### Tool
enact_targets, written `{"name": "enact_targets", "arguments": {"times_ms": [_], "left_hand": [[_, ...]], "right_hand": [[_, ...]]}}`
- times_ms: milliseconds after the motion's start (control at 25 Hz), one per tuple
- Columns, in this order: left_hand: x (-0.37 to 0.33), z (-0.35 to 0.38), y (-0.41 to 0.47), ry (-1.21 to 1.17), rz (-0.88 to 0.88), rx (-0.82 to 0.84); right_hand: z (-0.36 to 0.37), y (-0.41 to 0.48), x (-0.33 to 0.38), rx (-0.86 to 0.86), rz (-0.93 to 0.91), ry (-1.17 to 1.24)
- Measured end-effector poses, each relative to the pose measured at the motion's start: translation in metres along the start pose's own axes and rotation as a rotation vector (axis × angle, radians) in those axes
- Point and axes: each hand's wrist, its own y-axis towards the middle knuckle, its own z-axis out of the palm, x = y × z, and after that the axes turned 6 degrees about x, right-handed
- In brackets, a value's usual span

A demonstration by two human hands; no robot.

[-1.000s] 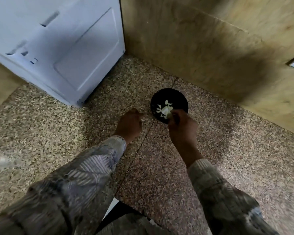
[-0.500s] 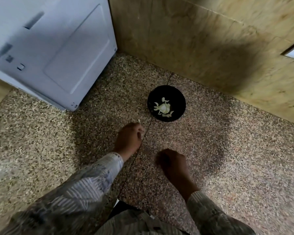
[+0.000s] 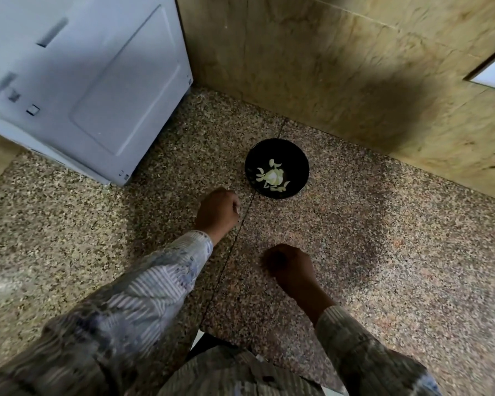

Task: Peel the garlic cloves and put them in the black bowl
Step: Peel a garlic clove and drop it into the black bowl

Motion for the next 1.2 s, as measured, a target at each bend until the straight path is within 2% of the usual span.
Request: {"name": "enact_targets", "arguments": {"times_ms": [160, 240, 440, 600, 760, 1000, 1200], "left_hand": [[-0.018, 0.034, -0.047, 0.099, 0.309, 0.201], [-0.031, 0.054, -0.071, 0.114, 0.382, 0.214], [-0.027, 0.069, -0.077, -0.037, 0.242, 0.107], [-0.023, 0.071, -0.076, -0.053, 0.251, 0.092], [-0.018, 0.074, -0.077, 0.028, 0.318, 0.133], [-0.016, 0.073, -0.077, 0.07, 0.358, 0.158], [-0.019, 0.075, -0.076, 0.066, 0.313, 0.173]], "right_hand": [[-0.008, 0.001, 0.004, -0.141, -0.056, -0.101], [-0.01, 0.005, 0.002, -0.137, -0.072, -0.094], [-0.015, 0.017, 0.002, -0.067, 0.068, -0.134], [-0.018, 0.024, 0.007, -0.039, 0.137, -0.165], [-0.021, 0.021, 0.004, -0.005, 0.102, -0.117], [-0.017, 0.025, 0.01, -0.083, 0.156, -0.149], [-0.005, 0.017, 0.007, -0.134, 0.043, -0.156]]}}
